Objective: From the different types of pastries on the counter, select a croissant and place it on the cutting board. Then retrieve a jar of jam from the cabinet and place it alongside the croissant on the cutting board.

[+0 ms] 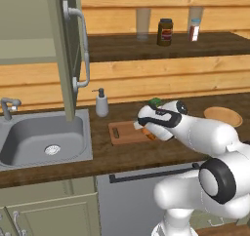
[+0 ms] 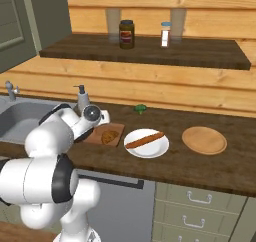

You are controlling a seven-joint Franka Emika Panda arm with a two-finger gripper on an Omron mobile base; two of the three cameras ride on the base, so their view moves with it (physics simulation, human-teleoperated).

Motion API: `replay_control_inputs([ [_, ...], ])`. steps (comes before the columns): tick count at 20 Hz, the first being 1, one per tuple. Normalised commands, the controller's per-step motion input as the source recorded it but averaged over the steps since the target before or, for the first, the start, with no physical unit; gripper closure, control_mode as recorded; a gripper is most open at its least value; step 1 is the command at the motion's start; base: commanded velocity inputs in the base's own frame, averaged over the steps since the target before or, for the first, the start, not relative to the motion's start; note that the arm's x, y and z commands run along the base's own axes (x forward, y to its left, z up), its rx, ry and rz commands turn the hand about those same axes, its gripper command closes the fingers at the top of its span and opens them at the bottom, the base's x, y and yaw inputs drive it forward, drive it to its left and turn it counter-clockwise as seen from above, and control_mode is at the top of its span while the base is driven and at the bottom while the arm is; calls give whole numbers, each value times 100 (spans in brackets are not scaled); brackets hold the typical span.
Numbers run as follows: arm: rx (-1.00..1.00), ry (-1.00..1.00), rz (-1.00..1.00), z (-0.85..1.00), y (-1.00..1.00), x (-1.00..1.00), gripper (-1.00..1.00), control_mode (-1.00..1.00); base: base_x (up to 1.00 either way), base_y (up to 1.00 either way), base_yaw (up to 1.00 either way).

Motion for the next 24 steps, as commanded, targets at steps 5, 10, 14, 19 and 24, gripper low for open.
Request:
replay_control_inputs([
  [5,-8,-4,0,-3,27,2,100,-100,0,0,0],
  [10,-7,-15,0,0,8,5,100,-100,0,0,0],
  [14,0,-10,0,0,0,8,100,-100,0,0,0],
  [19,1,0,-1,-12,-1,0,100,-100,0,0,0],
  [24,3,1,-1,-14,0,0,100,-100,0,0,0],
])
